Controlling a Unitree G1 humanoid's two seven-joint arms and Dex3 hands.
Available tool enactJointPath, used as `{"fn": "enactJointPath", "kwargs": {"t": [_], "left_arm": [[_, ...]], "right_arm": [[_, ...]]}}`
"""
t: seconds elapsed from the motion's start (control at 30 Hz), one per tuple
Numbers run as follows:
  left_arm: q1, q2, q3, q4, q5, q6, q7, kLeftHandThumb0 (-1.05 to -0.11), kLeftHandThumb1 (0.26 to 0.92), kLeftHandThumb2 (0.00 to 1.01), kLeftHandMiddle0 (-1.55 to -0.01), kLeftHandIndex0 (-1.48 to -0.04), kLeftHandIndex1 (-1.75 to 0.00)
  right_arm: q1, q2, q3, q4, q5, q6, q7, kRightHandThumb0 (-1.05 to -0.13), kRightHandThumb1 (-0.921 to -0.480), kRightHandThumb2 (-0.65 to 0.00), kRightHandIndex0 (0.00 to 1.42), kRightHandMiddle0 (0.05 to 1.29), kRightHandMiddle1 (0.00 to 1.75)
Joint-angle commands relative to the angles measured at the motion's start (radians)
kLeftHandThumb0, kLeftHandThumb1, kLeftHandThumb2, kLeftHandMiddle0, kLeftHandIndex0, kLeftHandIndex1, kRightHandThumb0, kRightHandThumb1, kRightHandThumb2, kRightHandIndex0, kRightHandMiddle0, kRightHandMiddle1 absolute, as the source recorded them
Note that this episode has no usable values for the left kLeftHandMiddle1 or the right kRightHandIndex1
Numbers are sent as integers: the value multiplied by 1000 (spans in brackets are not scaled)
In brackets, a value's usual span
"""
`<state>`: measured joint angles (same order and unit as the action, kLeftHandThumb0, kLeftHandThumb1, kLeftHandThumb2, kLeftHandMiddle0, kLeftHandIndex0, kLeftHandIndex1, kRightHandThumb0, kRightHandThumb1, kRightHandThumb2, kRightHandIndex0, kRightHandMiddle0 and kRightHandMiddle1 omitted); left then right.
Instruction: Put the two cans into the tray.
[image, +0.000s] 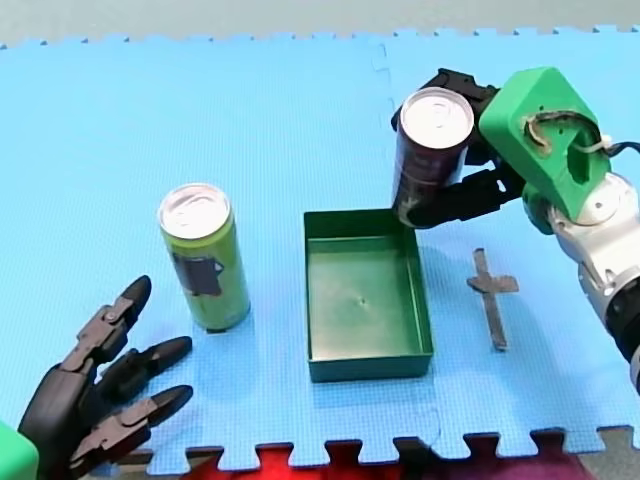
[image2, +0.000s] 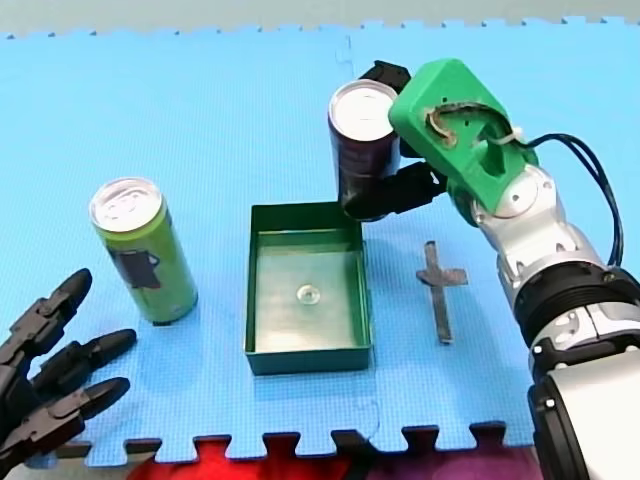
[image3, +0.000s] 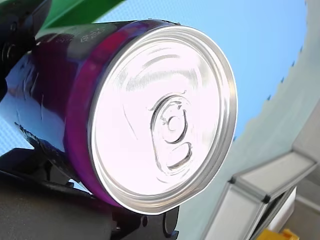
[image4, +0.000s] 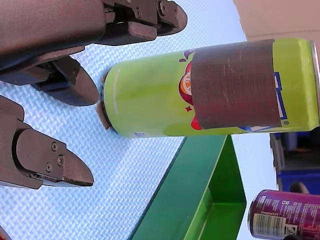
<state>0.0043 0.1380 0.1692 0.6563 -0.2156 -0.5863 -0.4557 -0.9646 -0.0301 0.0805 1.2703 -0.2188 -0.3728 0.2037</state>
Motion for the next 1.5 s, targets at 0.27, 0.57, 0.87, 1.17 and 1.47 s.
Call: {"fn": "enactJointPath", "kwargs": {"t": [0.27,0.57,0.87,1.17,1.47], "left_arm": [[3,-3,-7,-12,7,2,13,-1048,881,2,-462,-166,-2],[7,-8,-15,-20,19,-4,28,-1048,884,2,-470,-169,-3],[9,-9,-21,-28,20,5,35,-1048,881,0,-474,-169,-2],[25,-15,-31,-74,18,39,44,-1048,877,0,-478,-171,-2],[47,-18,-36,-104,19,44,47,-1048,874,0,-478,-169,-1]], "right_arm": [[0,40,-41,9,54,-25,45,-665,-797,-2,912,582,1746],[-45,60,-57,1,71,-6,58,-673,-797,-1,908,593,1746],[-50,64,-57,-12,78,13,60,-679,-798,-2,905,594,1746],[-33,64,-37,-25,67,13,66,-685,-801,-2,905,593,1746],[-3,58,-20,-10,53,6,84,-674,-799,0,906,598,1746]]}}
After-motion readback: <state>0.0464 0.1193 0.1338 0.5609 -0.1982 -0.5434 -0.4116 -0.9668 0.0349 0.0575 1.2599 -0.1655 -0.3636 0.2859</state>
